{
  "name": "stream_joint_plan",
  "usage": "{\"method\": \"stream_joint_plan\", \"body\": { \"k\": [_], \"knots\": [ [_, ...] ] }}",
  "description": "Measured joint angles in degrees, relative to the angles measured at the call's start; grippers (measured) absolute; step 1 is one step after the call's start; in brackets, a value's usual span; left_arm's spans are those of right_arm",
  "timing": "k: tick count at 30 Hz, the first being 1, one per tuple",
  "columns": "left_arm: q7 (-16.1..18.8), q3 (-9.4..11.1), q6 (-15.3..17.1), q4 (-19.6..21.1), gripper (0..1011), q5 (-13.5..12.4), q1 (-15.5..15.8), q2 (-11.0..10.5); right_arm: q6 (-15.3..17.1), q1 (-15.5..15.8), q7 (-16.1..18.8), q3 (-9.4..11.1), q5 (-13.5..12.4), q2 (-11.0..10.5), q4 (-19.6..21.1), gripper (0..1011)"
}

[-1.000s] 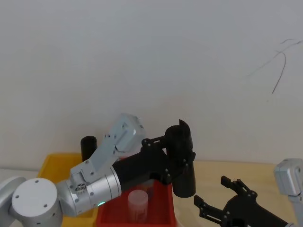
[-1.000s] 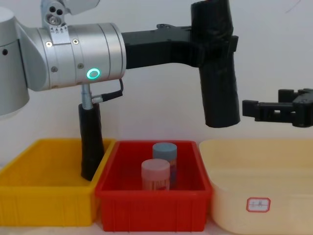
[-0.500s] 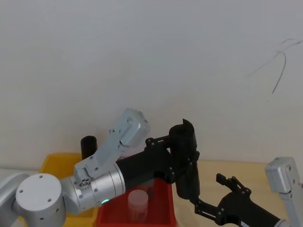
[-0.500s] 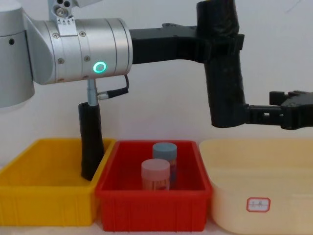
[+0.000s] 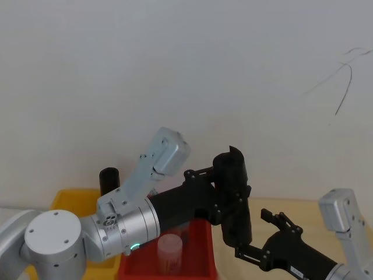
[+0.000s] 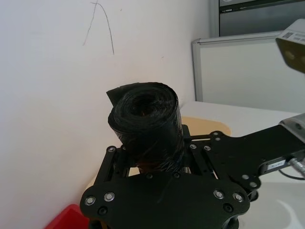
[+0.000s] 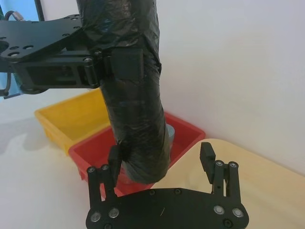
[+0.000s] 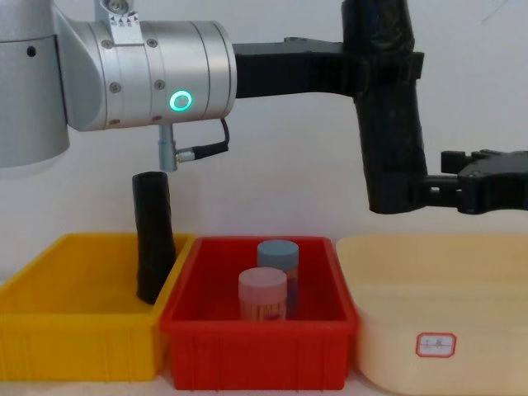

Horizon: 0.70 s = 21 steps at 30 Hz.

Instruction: Pick up the garbage bag with the one hand and transfer it to the other hand.

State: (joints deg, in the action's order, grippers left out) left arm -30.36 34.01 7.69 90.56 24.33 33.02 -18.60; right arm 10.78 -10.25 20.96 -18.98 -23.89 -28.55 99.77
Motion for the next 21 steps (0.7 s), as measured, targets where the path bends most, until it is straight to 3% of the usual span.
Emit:
{"method": "stream_joint_plan", "body": {
  "k": [21],
  "knots": [
    [1.07, 1.27, 2.83, 1.24, 475, 1.73, -0.02, -0.07, -0.75, -4.18, 2.18, -1.69, -1.07, 1.26, -3.71, 1004]
  ]
}}
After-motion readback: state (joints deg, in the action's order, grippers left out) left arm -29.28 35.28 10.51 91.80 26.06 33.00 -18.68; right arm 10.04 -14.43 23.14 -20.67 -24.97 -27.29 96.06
